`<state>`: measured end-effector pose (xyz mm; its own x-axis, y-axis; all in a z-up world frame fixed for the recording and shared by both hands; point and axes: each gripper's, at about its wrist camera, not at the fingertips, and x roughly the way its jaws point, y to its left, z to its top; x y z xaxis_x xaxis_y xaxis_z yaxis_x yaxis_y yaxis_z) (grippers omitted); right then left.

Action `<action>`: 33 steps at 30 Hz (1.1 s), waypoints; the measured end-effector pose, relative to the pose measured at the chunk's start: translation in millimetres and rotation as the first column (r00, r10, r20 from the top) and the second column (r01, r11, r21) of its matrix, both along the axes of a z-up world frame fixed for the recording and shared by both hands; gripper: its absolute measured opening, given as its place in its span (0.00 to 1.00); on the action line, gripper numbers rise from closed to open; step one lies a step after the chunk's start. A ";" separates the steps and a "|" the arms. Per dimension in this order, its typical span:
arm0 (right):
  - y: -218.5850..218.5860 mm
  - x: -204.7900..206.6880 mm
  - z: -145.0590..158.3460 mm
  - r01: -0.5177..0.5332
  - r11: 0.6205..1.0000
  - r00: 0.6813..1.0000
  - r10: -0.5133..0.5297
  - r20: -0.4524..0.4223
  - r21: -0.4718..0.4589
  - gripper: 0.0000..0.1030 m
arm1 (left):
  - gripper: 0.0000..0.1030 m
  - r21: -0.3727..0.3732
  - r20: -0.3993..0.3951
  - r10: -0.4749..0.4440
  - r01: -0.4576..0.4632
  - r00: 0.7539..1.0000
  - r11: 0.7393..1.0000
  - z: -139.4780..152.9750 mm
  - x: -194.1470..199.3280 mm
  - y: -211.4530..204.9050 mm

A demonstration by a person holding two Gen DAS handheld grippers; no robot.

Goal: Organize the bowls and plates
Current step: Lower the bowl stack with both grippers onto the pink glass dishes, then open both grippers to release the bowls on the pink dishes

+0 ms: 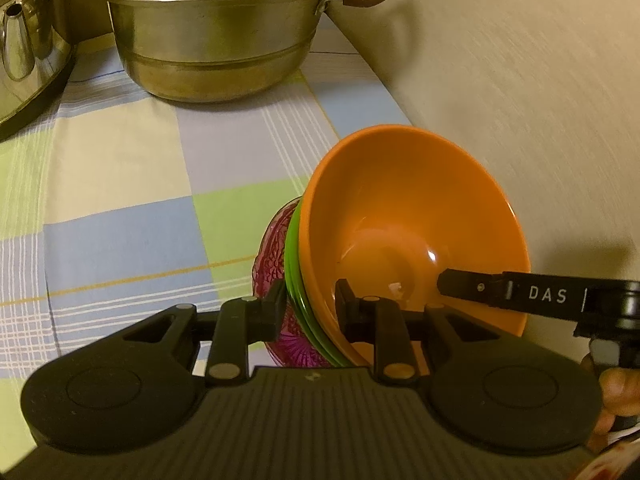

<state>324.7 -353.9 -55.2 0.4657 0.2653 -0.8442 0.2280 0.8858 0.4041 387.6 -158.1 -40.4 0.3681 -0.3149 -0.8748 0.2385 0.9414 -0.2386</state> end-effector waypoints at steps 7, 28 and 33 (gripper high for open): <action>-0.6 -2.4 -2.9 0.022 1.000 1.000 -0.022 0.022 0.012 0.25 | 0.23 -0.028 0.003 0.008 -0.007 1.000 1.000 -2.4 -0.2 6.0; 9.9 -38.1 51.1 0.016 1.000 0.988 -0.013 0.155 -0.019 0.50 | 0.55 -0.058 0.136 0.063 -0.056 0.989 0.997 41.4 -38.1 29.1; 12.0 -57.5 65.1 0.019 1.000 0.986 -0.015 0.167 -0.025 0.50 | 0.57 -0.051 0.192 0.063 -0.054 0.979 0.997 55.7 -59.9 40.5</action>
